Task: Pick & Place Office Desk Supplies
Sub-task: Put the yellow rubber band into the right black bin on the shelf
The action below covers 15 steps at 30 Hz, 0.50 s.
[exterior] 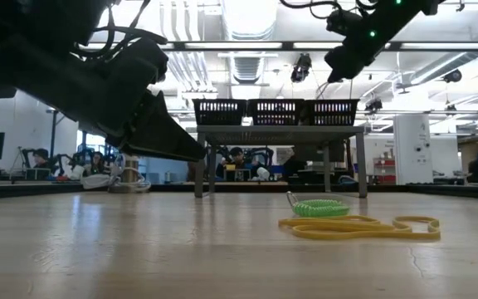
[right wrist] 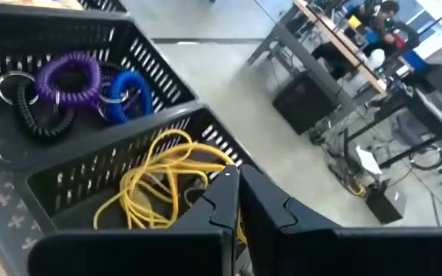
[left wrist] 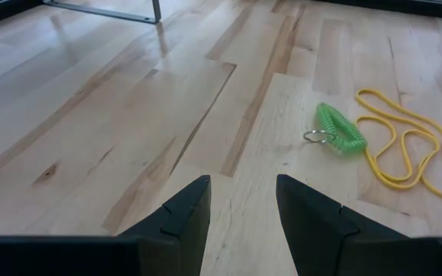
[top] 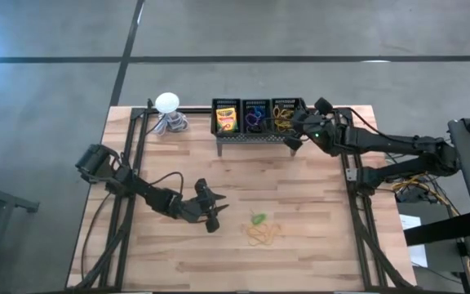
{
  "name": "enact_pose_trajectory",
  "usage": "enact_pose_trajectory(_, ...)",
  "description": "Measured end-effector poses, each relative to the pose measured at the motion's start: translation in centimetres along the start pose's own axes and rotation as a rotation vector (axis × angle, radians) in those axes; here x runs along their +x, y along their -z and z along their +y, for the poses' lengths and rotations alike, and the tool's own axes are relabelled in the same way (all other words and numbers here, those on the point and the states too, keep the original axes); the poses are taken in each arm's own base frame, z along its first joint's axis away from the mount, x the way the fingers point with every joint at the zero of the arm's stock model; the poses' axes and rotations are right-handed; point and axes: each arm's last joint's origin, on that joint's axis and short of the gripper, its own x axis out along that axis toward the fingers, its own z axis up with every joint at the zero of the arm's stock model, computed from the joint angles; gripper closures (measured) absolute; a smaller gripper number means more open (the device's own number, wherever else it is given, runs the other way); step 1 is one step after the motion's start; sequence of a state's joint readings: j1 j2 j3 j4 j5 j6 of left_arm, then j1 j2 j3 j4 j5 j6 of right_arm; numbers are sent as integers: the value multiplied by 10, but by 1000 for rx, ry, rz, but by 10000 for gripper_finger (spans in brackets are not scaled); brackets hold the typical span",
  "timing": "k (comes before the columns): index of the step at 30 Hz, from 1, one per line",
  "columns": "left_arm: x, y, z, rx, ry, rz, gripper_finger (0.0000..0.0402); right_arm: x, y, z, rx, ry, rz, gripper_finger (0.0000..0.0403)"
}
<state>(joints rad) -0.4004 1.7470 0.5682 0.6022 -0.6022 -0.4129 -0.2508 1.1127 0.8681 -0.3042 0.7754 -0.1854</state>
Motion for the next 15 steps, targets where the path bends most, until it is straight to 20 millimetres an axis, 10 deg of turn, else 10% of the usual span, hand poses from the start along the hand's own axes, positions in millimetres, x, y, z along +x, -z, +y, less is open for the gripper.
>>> enact_pose_trajectory(15, 0, 0, 0, -7, 1, 1, 246, -1, 6, 5, 43, -199, 25, 345)
